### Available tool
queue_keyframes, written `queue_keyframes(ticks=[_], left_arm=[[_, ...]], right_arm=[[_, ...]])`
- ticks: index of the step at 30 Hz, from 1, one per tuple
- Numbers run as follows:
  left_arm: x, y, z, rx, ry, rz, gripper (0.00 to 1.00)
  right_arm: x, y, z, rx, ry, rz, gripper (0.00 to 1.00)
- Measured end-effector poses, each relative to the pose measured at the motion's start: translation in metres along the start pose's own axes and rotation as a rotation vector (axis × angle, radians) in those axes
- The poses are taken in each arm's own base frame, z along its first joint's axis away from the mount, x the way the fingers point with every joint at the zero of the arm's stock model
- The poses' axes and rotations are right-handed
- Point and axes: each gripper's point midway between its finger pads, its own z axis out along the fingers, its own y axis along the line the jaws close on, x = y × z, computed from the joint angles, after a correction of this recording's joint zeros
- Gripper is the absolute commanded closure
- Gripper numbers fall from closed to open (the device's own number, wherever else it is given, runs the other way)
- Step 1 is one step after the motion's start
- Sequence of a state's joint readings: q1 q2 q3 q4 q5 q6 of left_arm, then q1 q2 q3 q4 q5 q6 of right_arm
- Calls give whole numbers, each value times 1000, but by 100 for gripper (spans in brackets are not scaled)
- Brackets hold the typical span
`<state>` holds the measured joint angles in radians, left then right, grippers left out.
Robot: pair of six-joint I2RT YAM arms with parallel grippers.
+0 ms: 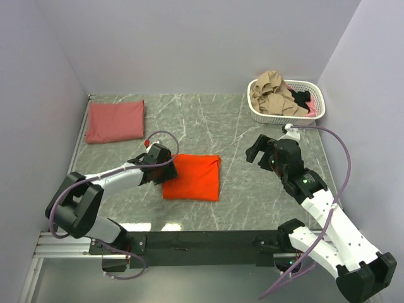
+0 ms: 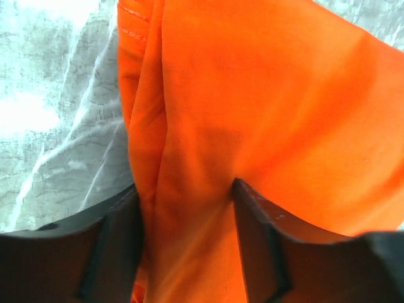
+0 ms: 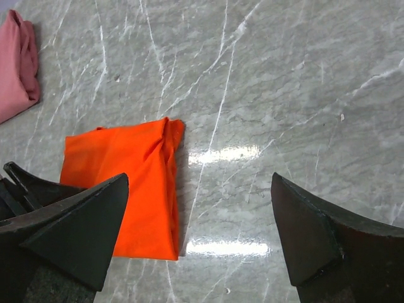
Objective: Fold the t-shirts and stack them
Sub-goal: Neatly place the folded tshirt to the corner
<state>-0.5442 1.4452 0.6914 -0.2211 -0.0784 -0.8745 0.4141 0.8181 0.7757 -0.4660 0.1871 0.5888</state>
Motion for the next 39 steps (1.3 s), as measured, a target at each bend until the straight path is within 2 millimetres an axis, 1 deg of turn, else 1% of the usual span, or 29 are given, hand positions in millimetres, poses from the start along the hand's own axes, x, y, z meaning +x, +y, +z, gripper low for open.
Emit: queue_keyframes(ticks=[1,2,4,5,7,10,11,12,17,19,21,26,29,35,39], left_arm=[[1,1,1,-10,-2,1,44],[0,1,2,-15,-5,1,51],[1,2,3,-28,-5,3,54],[1,2,4,-33,-4,3,58],[1,2,6,-41,-3,4,61],[-1,0,10,-57,3,6,81],[-2,-1,11,-59,5,7,98],[-3,-4,13,-61,5,6,99],[-19,-12,23,-105,-16,36,100],[-29,-12,26,-144,-41,61,100],[-42,-7,29,-214,-83,94,99],[-89,9,34,-423,-202,222,100],[-119,10,35,-496,-267,293,99],[-174,12,22,-558,-365,379,99],[-211,21,12,-593,-421,413,100]], right_arm=[[0,-1,0,1,-2,-3,0],[0,-2,-1,3,-4,-4,0],[2,-4,-1,6,-4,-7,0],[2,-4,-1,7,-4,-9,0],[3,-5,-1,9,-3,-11,0],[3,-6,-1,10,-3,-15,0],[4,-7,0,11,-3,-18,0],[5,-7,0,13,-1,-21,0],[5,-10,-1,19,-7,-30,0],[4,-11,-2,16,-16,-31,0],[5,-14,-2,23,-24,-33,0],[10,-24,2,64,-20,-50,0],[10,-28,5,86,-21,-60,0],[13,-34,8,113,-14,-80,0],[14,-38,11,132,-8,-94,0]])
